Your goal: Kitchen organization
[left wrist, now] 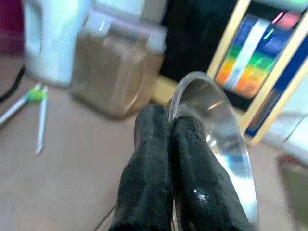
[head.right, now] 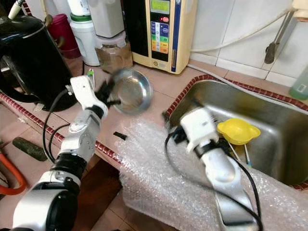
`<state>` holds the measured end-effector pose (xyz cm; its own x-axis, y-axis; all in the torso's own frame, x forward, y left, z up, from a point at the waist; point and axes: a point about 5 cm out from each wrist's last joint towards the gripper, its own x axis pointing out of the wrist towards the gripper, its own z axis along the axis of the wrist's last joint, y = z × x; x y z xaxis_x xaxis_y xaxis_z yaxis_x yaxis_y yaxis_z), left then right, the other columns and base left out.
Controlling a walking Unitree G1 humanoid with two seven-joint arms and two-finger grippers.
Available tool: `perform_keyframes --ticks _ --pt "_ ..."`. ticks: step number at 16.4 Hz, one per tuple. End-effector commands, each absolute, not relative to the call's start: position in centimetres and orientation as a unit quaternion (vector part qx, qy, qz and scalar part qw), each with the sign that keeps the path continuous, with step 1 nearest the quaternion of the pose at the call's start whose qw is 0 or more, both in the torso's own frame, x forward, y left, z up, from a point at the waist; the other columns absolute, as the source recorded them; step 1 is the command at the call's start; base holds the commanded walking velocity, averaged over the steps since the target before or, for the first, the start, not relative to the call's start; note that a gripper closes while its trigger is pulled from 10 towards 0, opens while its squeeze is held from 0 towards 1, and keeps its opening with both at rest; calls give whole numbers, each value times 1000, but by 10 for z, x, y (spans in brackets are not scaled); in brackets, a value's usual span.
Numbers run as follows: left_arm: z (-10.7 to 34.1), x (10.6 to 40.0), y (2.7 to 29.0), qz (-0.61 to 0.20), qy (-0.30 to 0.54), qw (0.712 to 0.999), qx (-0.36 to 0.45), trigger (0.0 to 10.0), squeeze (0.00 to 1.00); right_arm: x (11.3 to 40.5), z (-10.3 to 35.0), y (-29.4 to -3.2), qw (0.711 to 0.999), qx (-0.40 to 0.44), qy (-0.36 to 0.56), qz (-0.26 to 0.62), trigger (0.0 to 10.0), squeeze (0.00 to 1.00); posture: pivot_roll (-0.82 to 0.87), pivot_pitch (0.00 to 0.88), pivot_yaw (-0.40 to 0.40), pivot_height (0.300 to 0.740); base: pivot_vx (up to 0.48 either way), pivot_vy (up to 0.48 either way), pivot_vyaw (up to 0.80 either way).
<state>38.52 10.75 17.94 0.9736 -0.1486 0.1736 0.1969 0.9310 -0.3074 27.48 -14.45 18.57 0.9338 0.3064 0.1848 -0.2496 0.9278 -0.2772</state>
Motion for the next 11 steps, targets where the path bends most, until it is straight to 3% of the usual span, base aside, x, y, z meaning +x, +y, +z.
perform_keyframes --ticks 1,8,11 --pt "191 383 101 -108 -107 976 -154 0 0 278 187 -146 982 -88 -110 124 10000 0 -133 26 63 740 0 0 0" --pt "223 361 51 -268 -167 926 -206 0 0 293 195 -145 989 31 -112 93 10000 0 -136 28 63 740 0 0 0" --pt "225 354 42 -302 -165 911 -227 0 0 301 196 -150 987 93 -108 70 10000 0 -136 28 63 740 0 0 0"
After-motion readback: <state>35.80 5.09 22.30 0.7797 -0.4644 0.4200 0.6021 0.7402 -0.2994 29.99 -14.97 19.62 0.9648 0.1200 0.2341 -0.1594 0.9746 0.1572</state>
